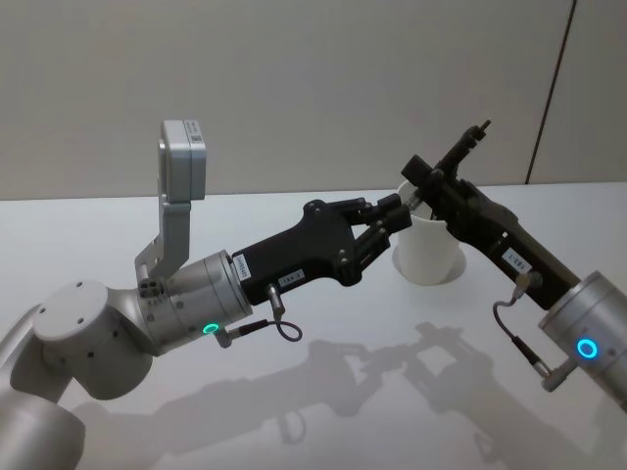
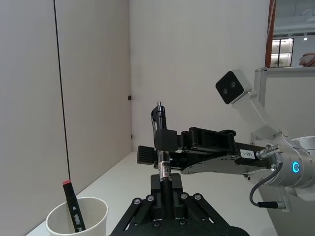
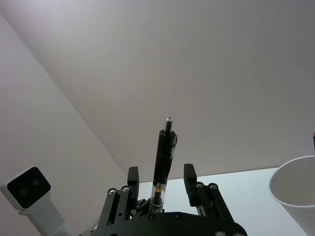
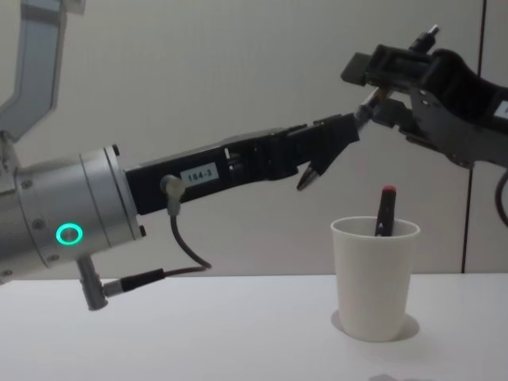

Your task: Place the pen into the pen holder.

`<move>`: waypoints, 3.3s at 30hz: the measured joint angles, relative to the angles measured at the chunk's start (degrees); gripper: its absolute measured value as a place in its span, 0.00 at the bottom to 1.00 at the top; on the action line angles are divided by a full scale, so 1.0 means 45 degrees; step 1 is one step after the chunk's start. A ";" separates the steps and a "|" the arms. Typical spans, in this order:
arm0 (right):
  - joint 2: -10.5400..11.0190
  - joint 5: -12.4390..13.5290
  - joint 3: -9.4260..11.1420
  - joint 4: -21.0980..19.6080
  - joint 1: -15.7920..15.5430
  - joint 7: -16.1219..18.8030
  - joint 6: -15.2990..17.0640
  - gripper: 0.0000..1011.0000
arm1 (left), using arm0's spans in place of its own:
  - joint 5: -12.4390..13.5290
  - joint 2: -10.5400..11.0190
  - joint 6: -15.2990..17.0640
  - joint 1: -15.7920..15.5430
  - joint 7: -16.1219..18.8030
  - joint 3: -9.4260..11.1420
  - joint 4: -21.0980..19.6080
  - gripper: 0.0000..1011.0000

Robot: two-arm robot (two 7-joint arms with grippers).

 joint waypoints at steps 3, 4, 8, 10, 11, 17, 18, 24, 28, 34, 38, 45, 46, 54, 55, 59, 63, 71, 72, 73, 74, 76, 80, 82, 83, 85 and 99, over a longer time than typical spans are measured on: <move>-0.0008 -0.0004 -0.0005 0.0006 0.0008 -0.0005 0.0004 0.48 | 0.0000 -0.0001 0.0000 0.0000 -0.0001 0.0000 0.0000 0.12; -0.0009 -0.0004 -0.0006 0.0007 0.0009 -0.0006 0.0004 0.48 | 0.0000 -0.0001 0.0000 0.0000 0.0000 0.0000 0.0000 0.12; -0.0014 -0.0011 -0.0013 0.0013 0.0015 -0.0014 0.0011 0.36 | 0.0000 -0.0002 0.0000 0.0000 0.0000 -0.0001 0.0000 0.12; -0.0016 -0.0013 -0.0015 0.0014 0.0016 -0.0016 0.0013 0.30 | 0.0001 -0.0001 0.0000 0.0000 0.0000 0.0000 0.0000 0.12; -0.0018 -0.0014 -0.0017 0.0015 0.0018 -0.0016 0.0015 0.24 | 0.0002 -0.0001 0.0000 0.0000 0.0000 0.0000 0.0000 0.12; -0.0028 -0.0012 -0.0029 0.0014 0.0026 0.0004 0.0022 0.14 | 0.0012 0.0000 0.0007 0.0000 0.0004 0.0002 0.0001 0.12; -0.0029 -0.0011 -0.0029 0.0015 0.0026 0.0004 0.0022 0.14 | 0.0011 -0.0001 0.0007 0.0000 0.0004 0.0001 0.0001 0.12; -0.0031 -0.0015 -0.0030 0.0021 0.0031 0.0004 0.0022 0.14 | 0.0011 -0.0001 0.0007 0.0000 0.0004 0.0002 0.0001 0.12; -0.0031 -0.0015 -0.0028 0.0026 0.0032 0.0001 0.0022 0.14 | 0.0012 -0.0001 0.0007 0.0000 0.0004 0.0002 0.0001 0.12; -0.0029 -0.0027 -0.0014 0.0042 0.0032 -0.0043 0.0020 0.14 | 0.0000 -0.0001 -0.0004 -0.0001 -0.0005 -0.0003 -0.0001 0.19; -0.0030 -0.0028 -0.0015 0.0042 0.0031 -0.0043 0.0020 0.14 | -0.0001 0.0000 -0.0003 -0.0001 -0.0006 -0.0002 -0.0001 0.33; -0.0030 -0.0028 -0.0021 0.0042 0.0031 -0.0038 0.0020 0.14 | -0.0001 0.0000 -0.0004 -0.0001 -0.0006 0.0000 -0.0001 0.54; -0.0030 -0.0028 -0.0024 0.0042 0.0031 -0.0036 0.0020 0.14 | -0.0001 0.0000 -0.0004 0.0000 -0.0005 0.0000 0.0000 0.58; -0.0031 -0.0025 -0.0028 0.0035 0.0031 -0.0028 0.0020 0.14 | 0.0000 0.0000 0.0000 0.0000 -0.0004 0.0001 0.0000 0.81; -0.0030 -0.0023 -0.0028 0.0034 0.0032 -0.0028 0.0020 0.14 | 0.0000 0.0000 0.0000 0.0000 -0.0004 0.0001 0.0000 0.83; -0.0031 -0.0020 -0.0029 0.0032 0.0031 -0.0023 0.0020 0.14 | 0.0000 0.0000 0.0001 0.0000 -0.0004 0.0001 0.0000 0.95; -0.0004 -0.0048 -0.0029 0.0032 0.0037 -0.0022 -0.0001 0.14 | 0.0001 0.0000 0.0001 0.0000 -0.0002 0.0001 0.0001 0.99; 0.0159 -0.0478 0.0035 0.0022 0.0073 -0.0136 -0.0234 0.14 | 0.0001 -0.0001 0.0001 -0.0001 0.0000 0.0001 0.0000 0.99; 0.0216 -0.0633 0.0064 0.0016 0.0085 -0.0192 -0.0318 0.14 | 0.0000 0.0000 0.0001 0.0000 0.0000 0.0001 0.0001 0.99; 0.0241 -0.0681 0.0078 0.0015 0.0093 -0.0208 -0.0340 0.14 | 0.0001 0.0000 0.0001 -0.0001 -0.0001 0.0001 0.0001 0.99; 0.0267 -0.0789 0.0094 0.0015 0.0099 -0.0248 -0.0393 0.14 | 0.0001 0.0000 0.0001 0.0000 0.0000 0.0001 0.0000 0.99; 0.0361 -0.1068 0.0152 0.0014 0.0132 -0.0351 -0.0526 0.14 | 0.0001 0.0000 0.0002 0.0000 0.0000 0.0002 0.0001 0.99; 0.0522 -0.1560 0.0246 0.0031 0.0211 -0.0502 -0.0745 0.14 | 0.0002 -0.0001 0.0002 0.0000 0.0000 0.0001 0.0001 0.99; 0.0606 -0.1928 0.0298 0.0075 0.0275 -0.0582 -0.0894 0.14 | 0.0001 -0.0001 0.0001 0.0000 0.0000 0.0001 0.0001 0.99; 0.0630 -0.2048 0.0314 0.0095 0.0302 -0.0604 -0.0938 0.14 | 0.0001 0.0000 0.0001 -0.0001 0.0000 0.0001 0.0001 0.99; 0.0713 -0.2442 0.0368 0.0180 0.0403 -0.0647 -0.1071 0.14 | 0.0002 0.0000 0.0002 0.0000 0.0000 0.0002 0.0001 0.99; 0.0831 -0.5077 0.0542 0.1475 0.1573 -0.0354 -0.1872 0.14 | 0.0001 -0.0001 0.0001 0.0000 0.0001 0.0001 0.0001 0.99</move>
